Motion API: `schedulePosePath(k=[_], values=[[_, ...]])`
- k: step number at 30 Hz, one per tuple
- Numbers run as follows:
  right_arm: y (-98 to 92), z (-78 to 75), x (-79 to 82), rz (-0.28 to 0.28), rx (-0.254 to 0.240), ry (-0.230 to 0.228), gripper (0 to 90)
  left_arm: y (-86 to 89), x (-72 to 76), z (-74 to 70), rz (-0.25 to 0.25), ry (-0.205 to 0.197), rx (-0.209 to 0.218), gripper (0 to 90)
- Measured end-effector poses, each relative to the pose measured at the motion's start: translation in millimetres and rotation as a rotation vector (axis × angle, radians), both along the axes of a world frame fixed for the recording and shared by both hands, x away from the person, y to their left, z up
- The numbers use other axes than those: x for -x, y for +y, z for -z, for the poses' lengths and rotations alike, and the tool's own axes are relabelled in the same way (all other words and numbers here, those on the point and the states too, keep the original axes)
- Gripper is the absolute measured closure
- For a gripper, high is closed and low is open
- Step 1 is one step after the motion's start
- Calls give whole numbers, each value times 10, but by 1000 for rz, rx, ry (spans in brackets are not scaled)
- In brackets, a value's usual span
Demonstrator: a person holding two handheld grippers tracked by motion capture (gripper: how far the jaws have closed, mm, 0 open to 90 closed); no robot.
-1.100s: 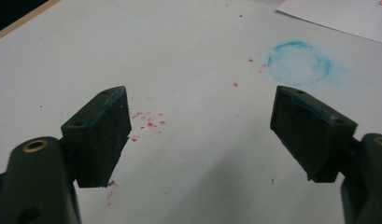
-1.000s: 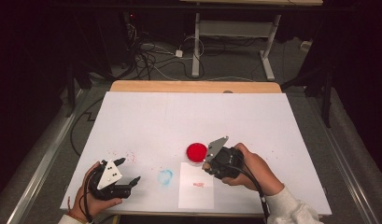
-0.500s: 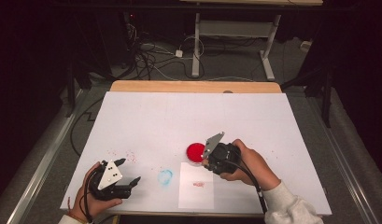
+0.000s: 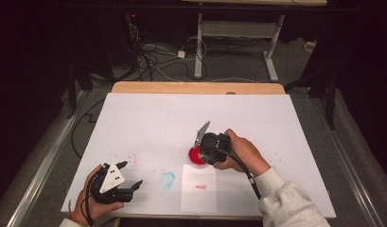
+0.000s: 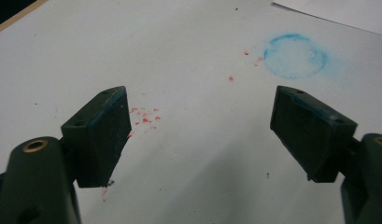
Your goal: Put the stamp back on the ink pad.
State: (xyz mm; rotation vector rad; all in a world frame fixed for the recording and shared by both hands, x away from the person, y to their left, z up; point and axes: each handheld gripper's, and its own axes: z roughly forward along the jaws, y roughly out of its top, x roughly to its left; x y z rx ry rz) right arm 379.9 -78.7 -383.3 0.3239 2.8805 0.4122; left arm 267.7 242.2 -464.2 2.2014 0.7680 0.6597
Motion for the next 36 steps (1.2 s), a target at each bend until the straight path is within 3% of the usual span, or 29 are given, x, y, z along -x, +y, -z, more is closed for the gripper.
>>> schedulePosePath(k=[2, 9, 16, 24, 36], values=[[30, 39, -46, 15, 26, 3, 755, 11, -5, -7, 3, -12, 2, 196], [100, 183, -197, 34, 49, 33, 755, -2, 2, 1, 0, 5, 0, 196], [163, 304, -305, 55, 61, 48, 754, -9, -7, 3, 4, -5, -8, 196], [215, 395, -363, 63, 79, 71, 752, -1, -11, 7, 1, -5, -14, 196], [228, 428, -376, 70, 78, 69, 747, 2, -11, 7, 3, -2, -11, 196]])
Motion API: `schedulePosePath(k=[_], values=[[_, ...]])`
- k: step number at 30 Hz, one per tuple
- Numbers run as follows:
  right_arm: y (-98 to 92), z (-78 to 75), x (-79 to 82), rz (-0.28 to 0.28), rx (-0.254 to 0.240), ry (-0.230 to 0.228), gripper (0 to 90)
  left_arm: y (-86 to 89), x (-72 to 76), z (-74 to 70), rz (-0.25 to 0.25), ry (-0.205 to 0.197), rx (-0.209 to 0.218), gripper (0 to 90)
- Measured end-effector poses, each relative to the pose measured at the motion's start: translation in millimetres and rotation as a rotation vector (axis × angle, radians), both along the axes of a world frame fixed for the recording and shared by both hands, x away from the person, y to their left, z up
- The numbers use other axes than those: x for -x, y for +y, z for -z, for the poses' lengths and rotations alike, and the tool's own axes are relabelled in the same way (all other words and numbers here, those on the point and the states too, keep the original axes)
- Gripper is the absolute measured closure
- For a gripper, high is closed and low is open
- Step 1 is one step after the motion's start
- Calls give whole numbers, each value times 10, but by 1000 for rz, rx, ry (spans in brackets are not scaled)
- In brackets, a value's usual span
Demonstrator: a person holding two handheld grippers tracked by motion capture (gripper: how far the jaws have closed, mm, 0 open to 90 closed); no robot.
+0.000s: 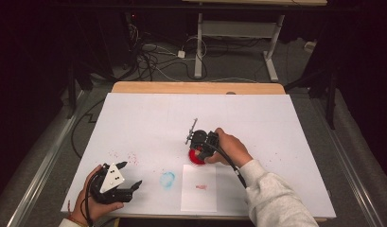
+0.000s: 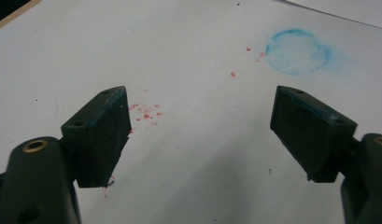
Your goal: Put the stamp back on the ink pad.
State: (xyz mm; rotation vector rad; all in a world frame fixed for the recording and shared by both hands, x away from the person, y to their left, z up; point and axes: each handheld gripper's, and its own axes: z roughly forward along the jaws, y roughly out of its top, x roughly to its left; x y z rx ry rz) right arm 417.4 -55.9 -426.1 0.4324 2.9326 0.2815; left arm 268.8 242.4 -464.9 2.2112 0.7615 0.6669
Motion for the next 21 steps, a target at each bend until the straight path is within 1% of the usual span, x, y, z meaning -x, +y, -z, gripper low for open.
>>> schedulePosePath(k=[3, 11, 13, 17, 18, 20, 21], values=[[-2, -14, 10, -6, 4, -3, 742, 3, -1, -1, -2, 0, 2, 196], [-56, -92, 47, 4, -46, -22, 675, 2, -1, -2, -7, 0, -2, 196], [-74, -117, 57, 5, -59, -36, 663, 2, -1, -3, -7, -1, -1, 196], [-115, -193, 94, 8, -108, -74, 599, 0, 0, -5, -8, -1, -6, 196], [-126, -207, 109, 10, -133, -85, 569, 0, -1, -4, -9, -1, -6, 196], [-154, -245, 124, 32, -160, -111, 554, 0, -2, -4, -10, -2, -6, 196], [-168, -259, 134, 23, -172, -120, 535, -1, -2, -5, -9, -3, -6, 196]])
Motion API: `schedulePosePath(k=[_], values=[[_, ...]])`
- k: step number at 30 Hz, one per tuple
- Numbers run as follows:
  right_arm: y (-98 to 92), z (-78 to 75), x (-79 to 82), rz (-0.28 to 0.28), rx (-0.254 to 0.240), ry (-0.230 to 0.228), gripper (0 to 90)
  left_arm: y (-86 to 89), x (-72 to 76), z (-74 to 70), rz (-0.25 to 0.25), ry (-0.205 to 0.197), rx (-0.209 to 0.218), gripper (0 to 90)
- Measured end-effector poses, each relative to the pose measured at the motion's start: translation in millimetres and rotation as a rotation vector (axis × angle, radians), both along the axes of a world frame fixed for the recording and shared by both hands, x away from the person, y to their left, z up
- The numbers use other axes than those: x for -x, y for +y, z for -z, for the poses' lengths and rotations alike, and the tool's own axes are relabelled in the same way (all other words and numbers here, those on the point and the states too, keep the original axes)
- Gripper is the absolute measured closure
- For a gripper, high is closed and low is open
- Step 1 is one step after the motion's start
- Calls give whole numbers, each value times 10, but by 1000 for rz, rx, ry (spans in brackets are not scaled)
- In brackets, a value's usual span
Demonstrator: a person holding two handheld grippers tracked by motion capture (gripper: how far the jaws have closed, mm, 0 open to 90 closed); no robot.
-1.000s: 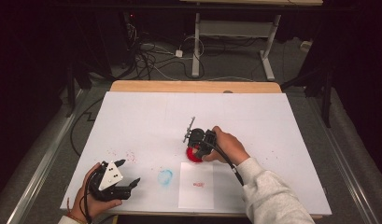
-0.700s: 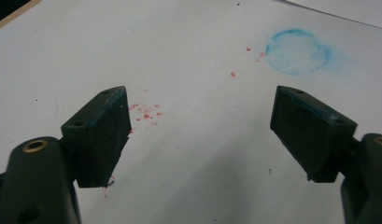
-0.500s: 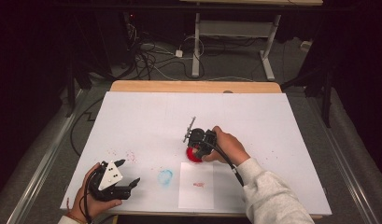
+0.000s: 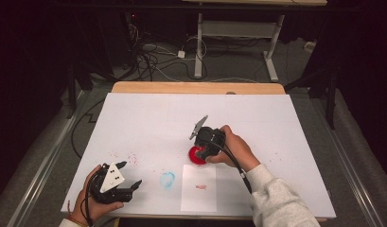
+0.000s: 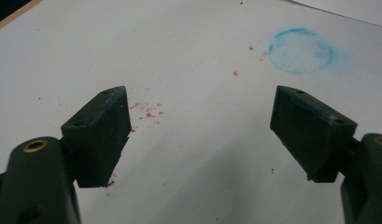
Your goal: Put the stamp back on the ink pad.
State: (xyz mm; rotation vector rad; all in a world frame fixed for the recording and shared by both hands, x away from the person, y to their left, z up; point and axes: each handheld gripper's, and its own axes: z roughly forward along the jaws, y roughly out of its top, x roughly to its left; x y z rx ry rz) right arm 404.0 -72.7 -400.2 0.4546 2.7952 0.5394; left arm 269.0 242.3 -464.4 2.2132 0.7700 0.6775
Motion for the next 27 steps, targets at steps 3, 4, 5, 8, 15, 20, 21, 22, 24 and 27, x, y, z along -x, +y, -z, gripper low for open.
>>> schedulePosePath(k=[3, 4, 5, 8, 15, 20, 21, 22, 24, 27], values=[[-45, -42, 47, 9, -41, -36, 493, -3, 1, -1, 1, 0, -1, 196], [-59, -57, 70, 12, -55, -51, 470, -2, 0, -2, 2, 0, -2, 196], [-79, -67, 77, 22, -68, -55, 448, -4, 0, 0, 0, 0, -3, 196], [-146, -78, 96, 44, -113, -103, 391, -6, -1, 2, 0, 3, -2, 196], [-269, -90, 153, 129, -208, -222, 266, -16, -4, 1, 0, 2, -8, 196], [-313, -72, 204, 142, -251, -277, 234, -22, -3, 2, -1, 2, -8, 196], [-322, -66, 219, 154, -265, -285, 225, -22, -3, 2, 0, 2, -8, 196], [-330, -60, 229, 164, -278, -299, 206, -22, -3, 3, -1, 3, -8, 196], [-357, -49, 246, 172, -303, -319, 199, -21, -3, 3, 0, 2, -9, 196], [-401, -36, 284, 194, -344, -373, 176, -20, 0, -1, -1, 1, -10, 196]])
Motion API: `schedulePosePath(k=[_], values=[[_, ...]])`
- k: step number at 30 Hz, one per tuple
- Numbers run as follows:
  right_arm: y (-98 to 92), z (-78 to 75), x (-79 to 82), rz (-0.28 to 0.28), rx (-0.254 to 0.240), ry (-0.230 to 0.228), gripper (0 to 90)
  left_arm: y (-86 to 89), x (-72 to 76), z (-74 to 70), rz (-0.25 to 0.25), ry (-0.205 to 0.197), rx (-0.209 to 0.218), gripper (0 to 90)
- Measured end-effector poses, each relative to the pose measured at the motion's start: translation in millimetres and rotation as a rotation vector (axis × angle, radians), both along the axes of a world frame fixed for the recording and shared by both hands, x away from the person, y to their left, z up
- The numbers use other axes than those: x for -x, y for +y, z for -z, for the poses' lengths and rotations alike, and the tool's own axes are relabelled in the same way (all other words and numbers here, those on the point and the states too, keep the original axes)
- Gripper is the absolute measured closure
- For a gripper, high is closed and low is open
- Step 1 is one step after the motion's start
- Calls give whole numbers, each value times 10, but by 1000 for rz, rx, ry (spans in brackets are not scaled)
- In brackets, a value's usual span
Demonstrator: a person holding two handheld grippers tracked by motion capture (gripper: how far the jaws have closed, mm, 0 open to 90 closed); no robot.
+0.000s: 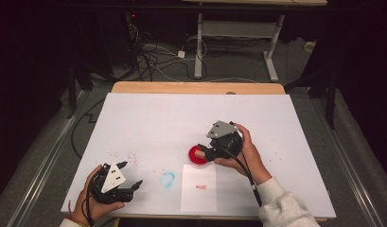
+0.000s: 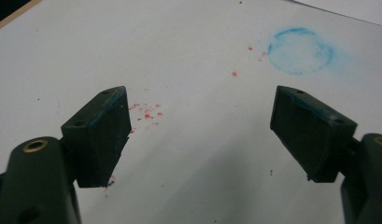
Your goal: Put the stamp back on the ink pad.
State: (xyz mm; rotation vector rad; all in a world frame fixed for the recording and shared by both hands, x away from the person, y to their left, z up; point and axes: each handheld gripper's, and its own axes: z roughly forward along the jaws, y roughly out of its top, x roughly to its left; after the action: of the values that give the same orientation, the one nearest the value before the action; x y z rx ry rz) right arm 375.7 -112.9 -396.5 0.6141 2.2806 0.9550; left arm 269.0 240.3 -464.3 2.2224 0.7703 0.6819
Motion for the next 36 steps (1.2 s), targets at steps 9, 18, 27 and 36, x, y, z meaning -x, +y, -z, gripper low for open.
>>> schedulePosePath(k=[9, 18, 27, 36], values=[[-96, -6, 129, 31, -44, -96, 161, 4, 8, -13, -1, -9, 5, 196], [-226, -88, 279, 25, -69, -155, 161, 1, 12, -18, 0, -11, -3, 196], [-335, -111, 409, 30, -73, -200, 162, -4, 15, -24, -1, -14, -1, 196], [-452, -128, 492, 39, -77, -211, 162, -2, 16, -27, -1, -15, -3, 196]])
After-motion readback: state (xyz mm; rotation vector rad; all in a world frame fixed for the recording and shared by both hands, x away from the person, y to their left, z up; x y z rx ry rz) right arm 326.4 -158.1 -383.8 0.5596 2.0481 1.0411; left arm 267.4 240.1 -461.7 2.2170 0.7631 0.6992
